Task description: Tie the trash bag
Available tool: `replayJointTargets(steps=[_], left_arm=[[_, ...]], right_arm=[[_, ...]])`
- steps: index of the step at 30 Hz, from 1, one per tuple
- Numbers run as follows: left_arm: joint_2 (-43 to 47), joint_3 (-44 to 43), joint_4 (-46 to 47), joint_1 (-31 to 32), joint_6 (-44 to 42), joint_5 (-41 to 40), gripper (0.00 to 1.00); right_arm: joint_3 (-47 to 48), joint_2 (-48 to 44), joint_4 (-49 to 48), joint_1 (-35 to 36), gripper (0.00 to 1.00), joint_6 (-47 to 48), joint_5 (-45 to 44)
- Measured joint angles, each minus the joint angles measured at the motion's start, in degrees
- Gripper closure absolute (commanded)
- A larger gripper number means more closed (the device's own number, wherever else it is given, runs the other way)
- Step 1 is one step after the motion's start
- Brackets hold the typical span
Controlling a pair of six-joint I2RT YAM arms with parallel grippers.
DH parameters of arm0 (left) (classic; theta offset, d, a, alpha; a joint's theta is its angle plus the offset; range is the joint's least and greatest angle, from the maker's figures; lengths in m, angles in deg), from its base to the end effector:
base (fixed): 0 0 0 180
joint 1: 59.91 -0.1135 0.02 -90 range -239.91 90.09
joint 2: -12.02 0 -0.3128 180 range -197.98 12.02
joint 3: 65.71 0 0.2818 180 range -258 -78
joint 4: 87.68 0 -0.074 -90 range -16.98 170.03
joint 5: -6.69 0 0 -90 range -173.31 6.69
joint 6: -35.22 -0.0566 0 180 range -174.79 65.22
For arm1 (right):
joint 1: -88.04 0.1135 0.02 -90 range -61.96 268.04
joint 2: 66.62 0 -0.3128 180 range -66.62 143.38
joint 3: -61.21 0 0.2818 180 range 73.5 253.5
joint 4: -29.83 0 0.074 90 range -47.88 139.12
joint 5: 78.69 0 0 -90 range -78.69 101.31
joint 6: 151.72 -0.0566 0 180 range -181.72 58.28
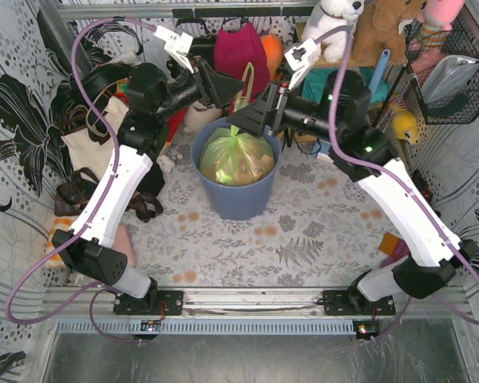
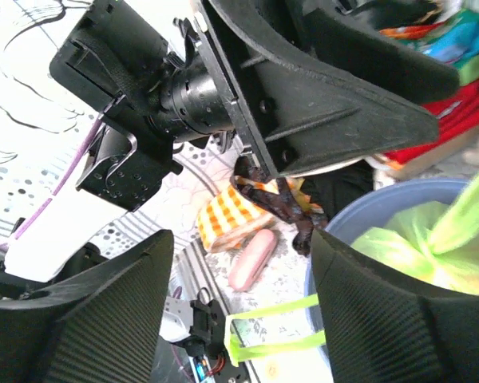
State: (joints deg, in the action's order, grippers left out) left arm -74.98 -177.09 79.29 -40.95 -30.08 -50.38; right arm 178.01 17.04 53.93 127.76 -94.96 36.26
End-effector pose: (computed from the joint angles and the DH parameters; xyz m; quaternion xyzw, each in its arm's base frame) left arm 0.3488 -0.1524 0.5661 0.1885 0.6179 -0.4426 0.6219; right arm 0.2502 0.2389 0.5981 -0.1999 0.6236 0.5543 0.5138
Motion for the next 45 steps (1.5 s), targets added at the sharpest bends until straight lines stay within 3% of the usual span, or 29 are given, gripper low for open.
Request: replayJointTargets(steps=[4, 8, 10, 13, 17, 22, 28, 32, 36, 41, 45], left_arm=[[0.3, 0.2, -0.5, -1.4, -0.4, -1.4, 0.33], [2.6, 0.4, -2.3, -4.8, -1.4, -5.4, 0.14], [5.7, 1.8, -3.3, -6.0, -3.0, -10.4, 0.03], [12.5, 8.0, -3.1, -6.4, -5.4, -21.2, 0.02], [21.8, 22.0, -1.3, -6.2, -7.1, -35.6, 0.02], [28.4, 46.0, 1.6, -6.3, -6.9, -50.9, 0.02], [32.4, 68.8, 2.6, -6.3, -5.4, -62.3, 0.02], [35.5, 80.0, 15.3, -6.3, -6.5, -68.1, 0.02], [30.0, 86.8, 29.4, -6.3, -10.0, -72.1, 0.02], [19.9, 92.1, 48.1, -6.3, -15.1, -71.9, 0.03], [14.8, 92.3, 57.1, -6.8, -18.2, -67.3, 0.02]], right_arm=[[4.5, -3.0, 8.2, 0.0, 0.15, 4.2, -5.2], [9.5, -4.3, 14.7, 0.0, 0.12, 9.2, -13.0], [10.7, -4.8, 17.4, 0.0, 0.09, 12.2, -18.6], [9.5, -5.7, 19.9, -0.7, 0.04, 16.6, -27.5], [-3.8, -9.8, 18.6, -4.9, 0.03, 20.9, -37.3], [-26.7, -14.6, 13.8, -13.4, 0.03, 23.7, -43.9], [-55.1, -20.0, 0.4, -22.2, 0.03, 25.4, -50.0], [-72.2, -19.8, -13.6, -27.8, 0.03, 25.5, -52.0], [-86.0, -15.6, -31.1, -29.8, 0.03, 27.1, -52.9], [-89.5, -8.5, -48.7, -30.3, 0.03, 29.7, -52.9], [-89.7, -6.0, -60.1, -30.8, 0.03, 32.4, -51.1]])
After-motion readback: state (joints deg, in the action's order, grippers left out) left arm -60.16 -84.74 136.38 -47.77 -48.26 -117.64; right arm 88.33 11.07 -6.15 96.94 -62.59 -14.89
